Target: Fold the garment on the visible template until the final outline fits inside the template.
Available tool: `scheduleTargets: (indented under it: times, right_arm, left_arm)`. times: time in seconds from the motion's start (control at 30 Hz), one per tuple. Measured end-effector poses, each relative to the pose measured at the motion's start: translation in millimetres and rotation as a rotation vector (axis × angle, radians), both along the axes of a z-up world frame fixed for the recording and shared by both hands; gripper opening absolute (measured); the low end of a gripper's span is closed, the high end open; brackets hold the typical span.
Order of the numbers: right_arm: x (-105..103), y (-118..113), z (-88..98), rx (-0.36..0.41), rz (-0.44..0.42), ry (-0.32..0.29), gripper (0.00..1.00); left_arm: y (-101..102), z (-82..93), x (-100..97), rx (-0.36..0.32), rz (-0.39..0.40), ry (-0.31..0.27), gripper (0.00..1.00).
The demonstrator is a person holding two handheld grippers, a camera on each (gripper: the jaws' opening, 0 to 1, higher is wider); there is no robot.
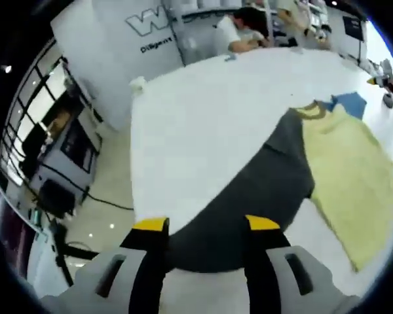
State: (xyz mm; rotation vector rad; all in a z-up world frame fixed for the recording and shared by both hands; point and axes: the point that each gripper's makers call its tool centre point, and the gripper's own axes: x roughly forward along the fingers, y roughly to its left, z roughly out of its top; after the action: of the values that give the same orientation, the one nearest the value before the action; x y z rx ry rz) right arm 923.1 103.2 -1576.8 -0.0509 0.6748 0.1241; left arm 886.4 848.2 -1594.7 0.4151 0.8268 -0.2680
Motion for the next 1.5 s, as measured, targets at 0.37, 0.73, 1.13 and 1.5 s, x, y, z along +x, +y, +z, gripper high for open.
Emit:
scheduleTargets:
  times: [0.37, 0.73, 1.13, 1.5]
  right_arm:
    - [-31, 47, 26.5, 0.087, 0.129, -0.047, 0.18]
    - [-76, 63, 20.9, 0.053, 0.212, -0.021, 0.22]
    - [-97, 81, 30.7, 0.048, 0.238, -0.107, 0.45]
    - [-163, 115, -15.8, 0.075, 0.306, 0.032, 0.41]
  left_arm:
    - [-83, 17.2, -59.8, -0.131, -0.152, -0.099, 0.57]
    - [-108, 32.8, -109.4, -0.302, -0.151, -0.236, 0.60]
    - [-121, 26.1, -133.7, -0.336, -0.109, -0.213, 0.76]
    - [-124, -26.8, -184.2, -0.317, -0.144, -0.076, 0.73]
